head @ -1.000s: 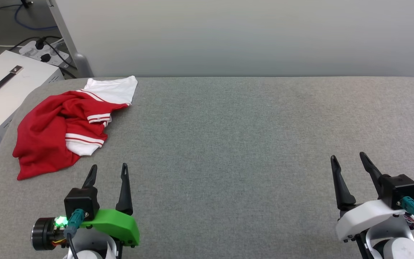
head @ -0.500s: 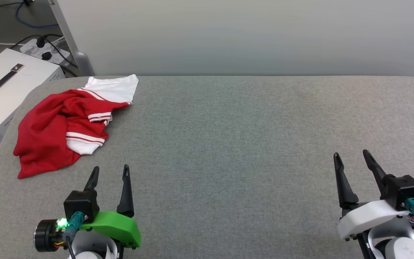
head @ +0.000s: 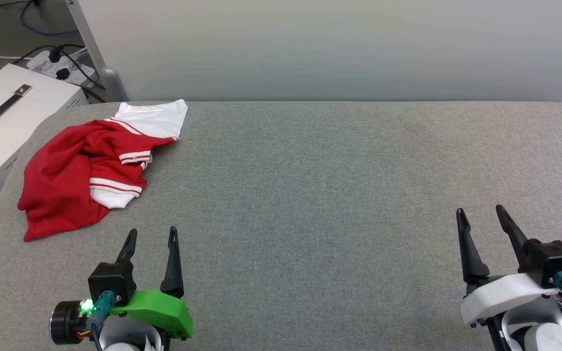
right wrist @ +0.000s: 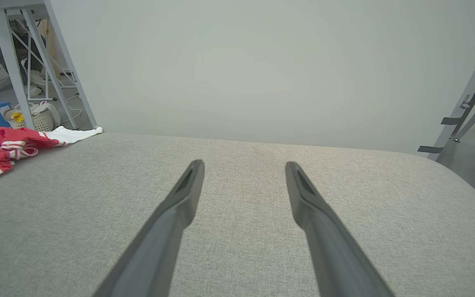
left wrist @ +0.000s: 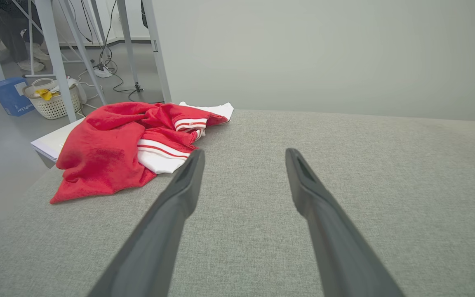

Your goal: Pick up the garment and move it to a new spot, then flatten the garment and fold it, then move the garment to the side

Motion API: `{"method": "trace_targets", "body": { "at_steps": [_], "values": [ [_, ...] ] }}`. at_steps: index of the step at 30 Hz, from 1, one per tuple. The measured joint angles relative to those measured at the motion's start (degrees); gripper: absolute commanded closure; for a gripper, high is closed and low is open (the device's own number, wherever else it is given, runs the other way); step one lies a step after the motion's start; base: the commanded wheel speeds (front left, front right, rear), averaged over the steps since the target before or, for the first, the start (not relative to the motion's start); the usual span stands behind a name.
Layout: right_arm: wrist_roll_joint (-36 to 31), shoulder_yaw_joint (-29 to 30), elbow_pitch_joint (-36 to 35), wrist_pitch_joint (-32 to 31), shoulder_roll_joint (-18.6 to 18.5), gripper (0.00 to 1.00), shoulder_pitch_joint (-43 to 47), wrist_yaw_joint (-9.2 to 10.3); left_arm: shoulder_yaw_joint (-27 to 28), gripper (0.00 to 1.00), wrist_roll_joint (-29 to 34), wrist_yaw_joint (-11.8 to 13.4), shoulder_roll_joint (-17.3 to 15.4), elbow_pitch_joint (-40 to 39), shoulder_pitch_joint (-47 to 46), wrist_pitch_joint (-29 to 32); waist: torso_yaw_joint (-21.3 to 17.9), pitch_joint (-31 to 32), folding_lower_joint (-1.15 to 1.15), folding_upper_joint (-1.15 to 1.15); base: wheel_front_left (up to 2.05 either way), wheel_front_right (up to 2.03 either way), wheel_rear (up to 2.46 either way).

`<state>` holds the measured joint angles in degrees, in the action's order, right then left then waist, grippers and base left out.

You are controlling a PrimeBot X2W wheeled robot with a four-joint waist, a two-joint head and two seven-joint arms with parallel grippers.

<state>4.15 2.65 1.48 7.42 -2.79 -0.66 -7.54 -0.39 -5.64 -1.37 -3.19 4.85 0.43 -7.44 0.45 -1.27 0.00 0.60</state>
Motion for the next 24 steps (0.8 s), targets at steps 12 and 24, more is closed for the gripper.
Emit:
{"method": "trace_targets", "body": {
  "at_steps": [12,24],
  "values": [
    [0.26,0.38,0.57,1.49,0.0,0.0,-0.2,0.0,-0.15,0.0,-1.01,-0.44,0.01,0.76,-0.14,-1.36,0.36,-0.6,0.0,0.0,0.0,0.0,0.0],
    [0.38,-0.55,1.02,2.94,0.01,0.0,-0.45,0.0,-0.24,0.0,-1.44,-0.76,0.01,1.59,-0.32,-2.72,2.92,-0.26,0.0,0.0,0.0,0.0,0.0]
  ]
}}
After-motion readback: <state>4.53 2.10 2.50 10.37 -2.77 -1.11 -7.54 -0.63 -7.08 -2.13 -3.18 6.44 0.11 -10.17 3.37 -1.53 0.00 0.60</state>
